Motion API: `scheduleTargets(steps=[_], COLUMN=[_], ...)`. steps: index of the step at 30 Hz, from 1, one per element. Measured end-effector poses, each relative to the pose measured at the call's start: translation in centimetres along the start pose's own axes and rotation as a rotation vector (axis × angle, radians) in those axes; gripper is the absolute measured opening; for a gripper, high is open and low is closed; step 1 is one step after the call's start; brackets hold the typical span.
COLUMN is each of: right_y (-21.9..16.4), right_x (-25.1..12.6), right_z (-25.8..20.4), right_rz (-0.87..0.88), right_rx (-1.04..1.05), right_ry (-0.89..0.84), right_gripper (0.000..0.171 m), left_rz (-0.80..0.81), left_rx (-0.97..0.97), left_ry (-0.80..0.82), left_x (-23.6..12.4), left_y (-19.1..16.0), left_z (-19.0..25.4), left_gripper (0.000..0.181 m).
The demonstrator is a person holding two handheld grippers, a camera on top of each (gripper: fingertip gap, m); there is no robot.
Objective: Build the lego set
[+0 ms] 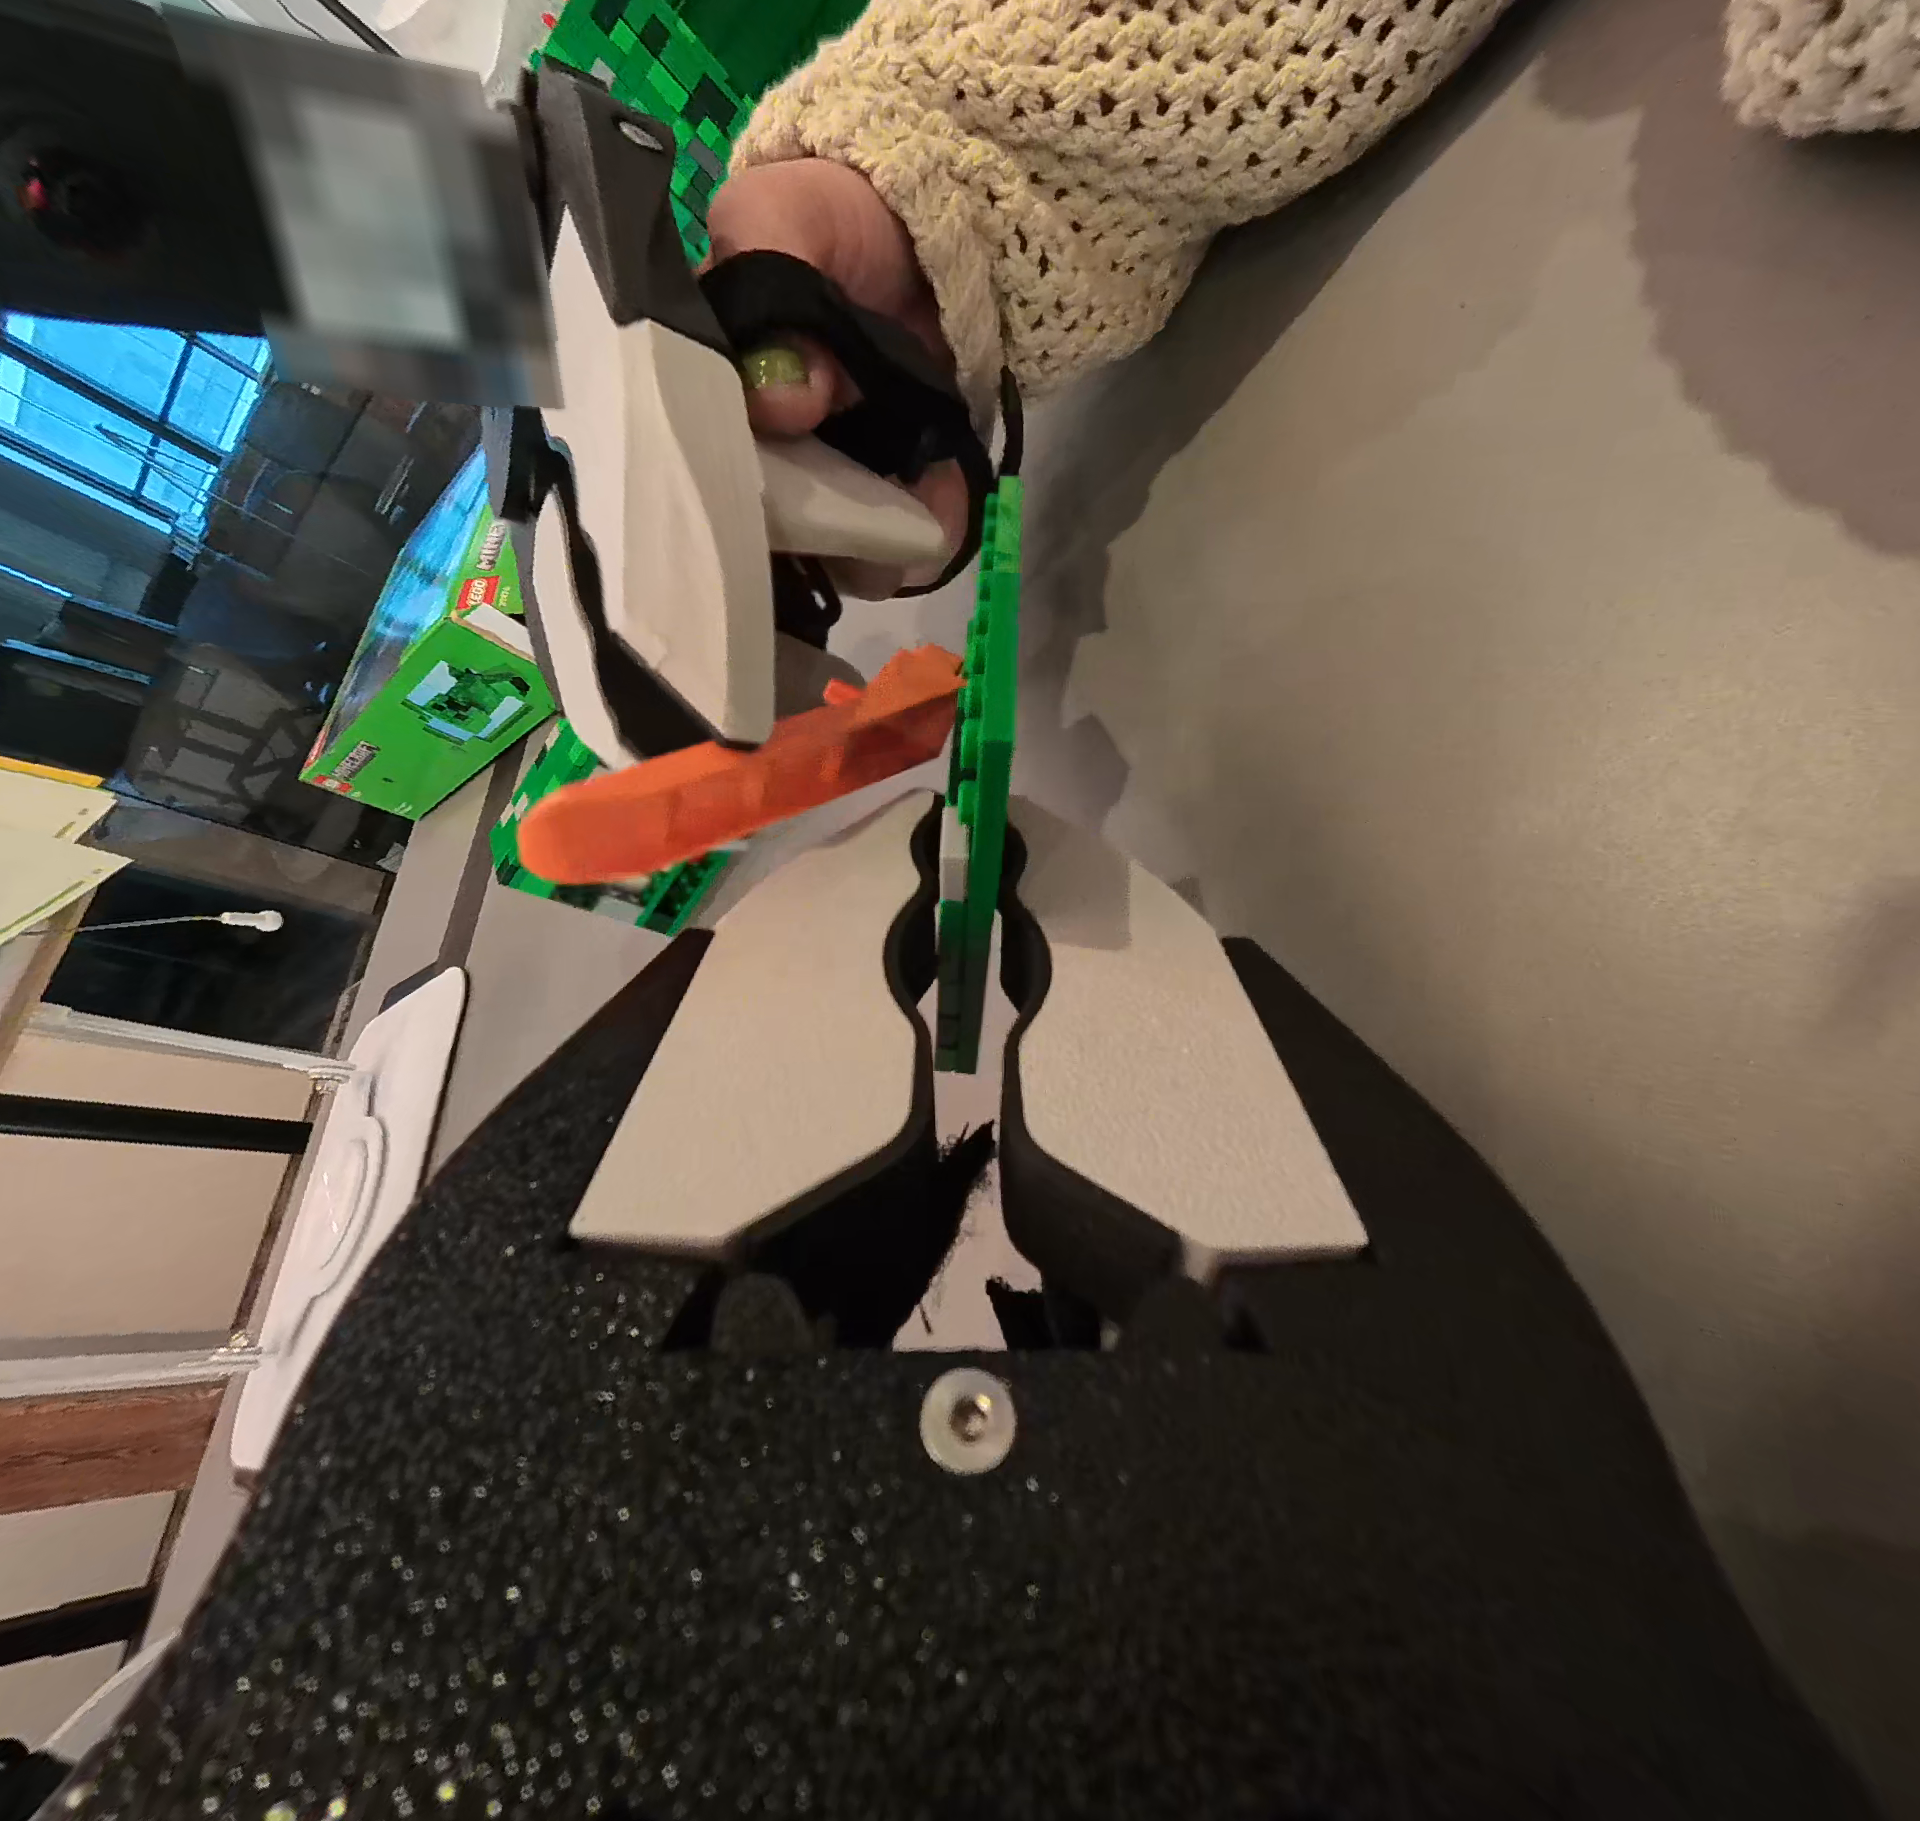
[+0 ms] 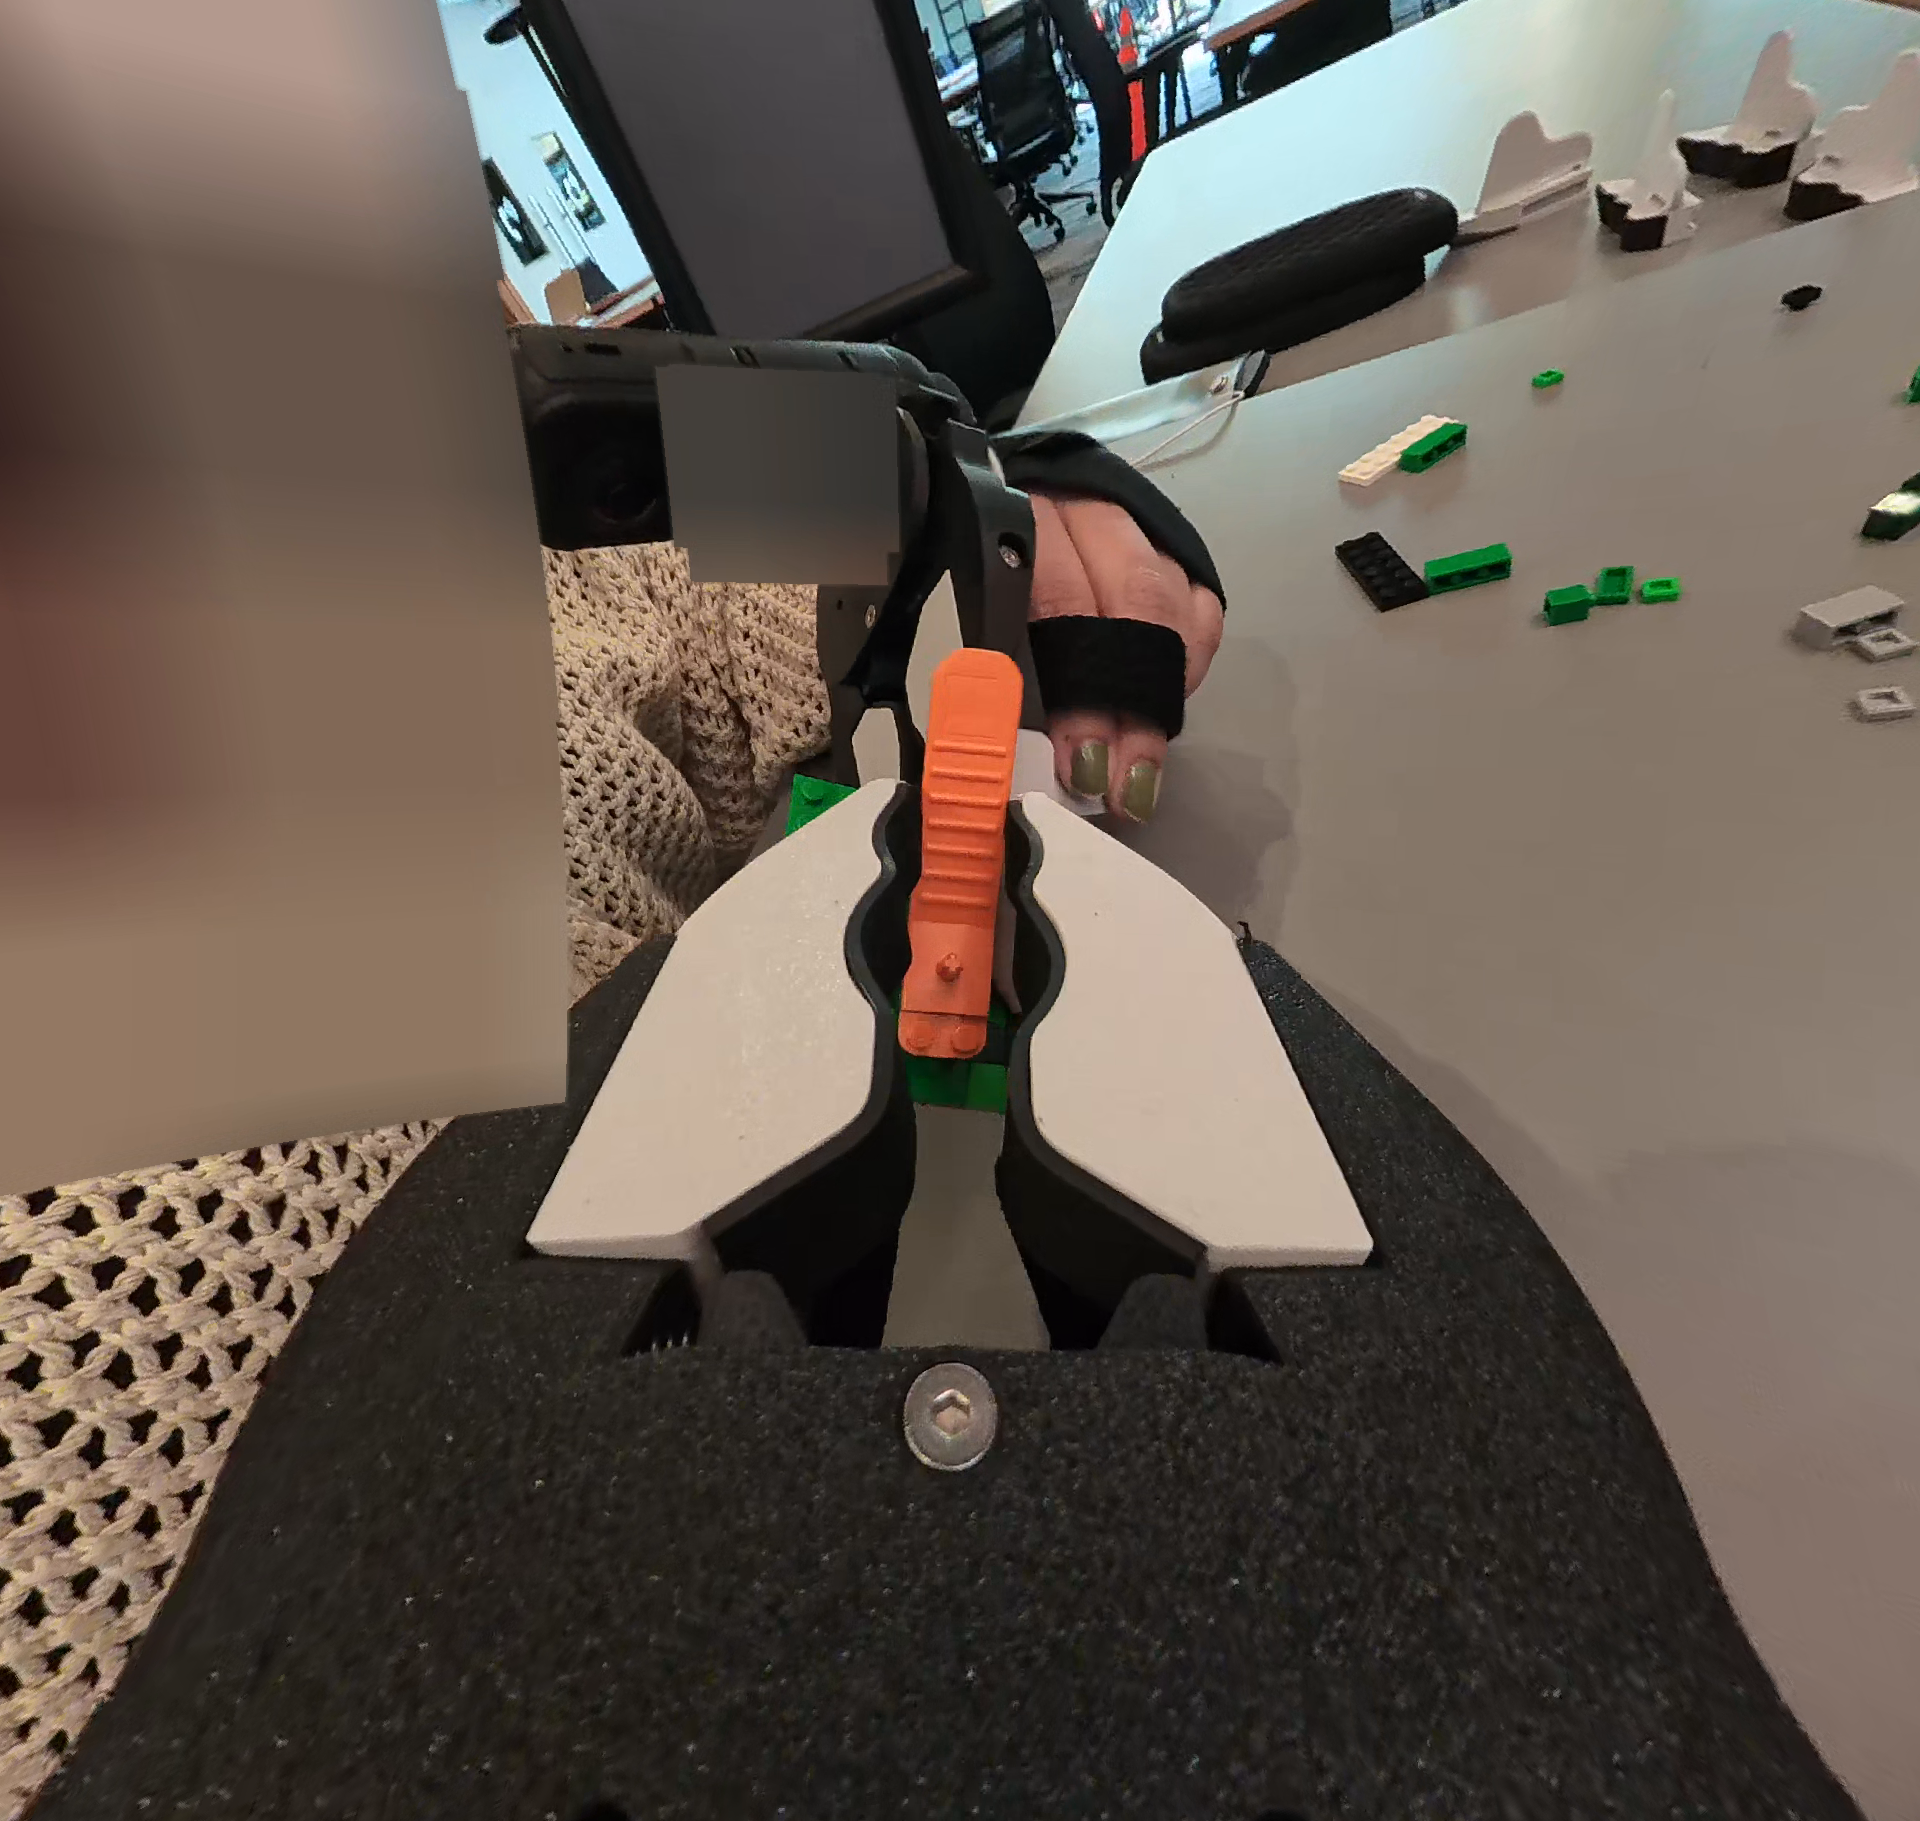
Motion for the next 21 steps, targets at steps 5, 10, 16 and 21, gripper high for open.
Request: scheduleTargets(steps=[5, 10, 16, 21], right_y=[-0.6, 0.0, -0.5, -1.2], right_x=[-1.0, -1.9, -2.0, -3.1], right_z=[0.2, 0.7, 1.4, 5.0], right_rz=[0.018, 0.096, 0.056, 0.013], right_rx=[0.017, 0.04, 0.049, 0.085], right_ry=[-0.001, -0.023, -0.079, -0.416], right_gripper=[0.015, 0.015, 0.015, 0.015], left_rz=[0.051, 0.048, -0.116, -0.348], left_rx=[-0.059, -0.08, 0.02, 0.135], left_ry=[0.077, 0.116, 0.154, 0.246], left_x=[-1.6, -2.1, -1.3, -0.9], left_y=[-0.1, -0.5, -2.4, -5.3], left_z=[-1.8, -2.6, -2.4, -3.1], left_gripper=[0.006, 0.006, 0.006, 0.006])
Point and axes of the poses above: each gripper's, where its closed fingertips meet, x out along the fingers, y out of its top, z = x × y across the jaws, the point moved 3 cm from there along -x, back along the fingers, and after that the axes turned 7 degrees about -z, right-handed, at the moved point
